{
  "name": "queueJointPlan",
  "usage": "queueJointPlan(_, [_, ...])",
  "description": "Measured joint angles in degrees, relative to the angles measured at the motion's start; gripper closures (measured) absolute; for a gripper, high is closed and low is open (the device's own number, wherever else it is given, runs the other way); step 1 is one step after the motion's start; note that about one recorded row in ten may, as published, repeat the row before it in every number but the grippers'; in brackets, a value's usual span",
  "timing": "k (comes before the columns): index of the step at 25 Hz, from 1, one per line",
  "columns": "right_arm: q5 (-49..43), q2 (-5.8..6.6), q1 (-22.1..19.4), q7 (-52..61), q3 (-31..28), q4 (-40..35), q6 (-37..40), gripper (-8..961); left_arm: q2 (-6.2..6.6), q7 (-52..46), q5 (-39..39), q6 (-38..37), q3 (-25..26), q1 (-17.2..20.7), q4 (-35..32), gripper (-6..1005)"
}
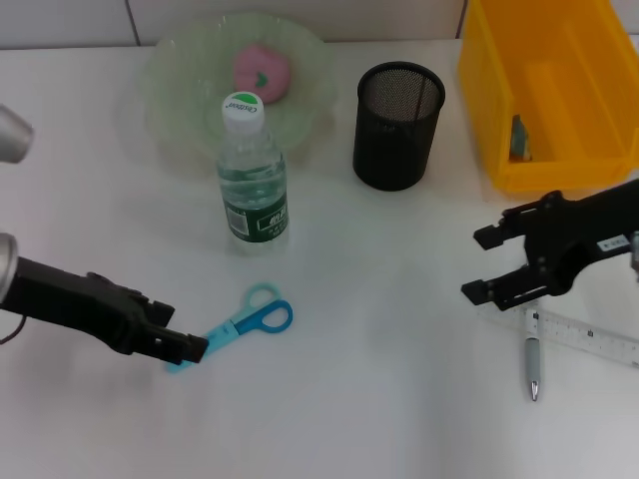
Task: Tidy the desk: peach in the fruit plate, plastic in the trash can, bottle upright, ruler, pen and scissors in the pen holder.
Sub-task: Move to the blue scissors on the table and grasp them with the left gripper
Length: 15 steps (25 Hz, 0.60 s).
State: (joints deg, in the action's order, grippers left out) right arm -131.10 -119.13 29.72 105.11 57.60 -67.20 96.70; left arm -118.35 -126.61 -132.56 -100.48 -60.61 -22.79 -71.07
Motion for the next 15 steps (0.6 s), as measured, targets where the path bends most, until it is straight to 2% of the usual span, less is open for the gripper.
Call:
queueJointPlan(3, [0.27, 0.03, -1.47, -3.21, -4.81, 0.91, 1.17, 174, 0.0, -2.9, -0.65, -0.21, -2.52, -1.17, -0.48, 220])
queueJointPlan(8, [0.65, 0.13, -2.23, -6.31, -8.67, 2.57, 2.03, 173, -0.27, -8.76, -3.69, 3.66, -10.2, -4.2, -1.59, 224])
queueJointPlan(15, [1.58, 0.11, -3.26, -8.53, -12.99, 4.39, 2.68, 173, -0.24, -10.96, -5.12, 6.6, -12.89, -4.12, -2.59, 232])
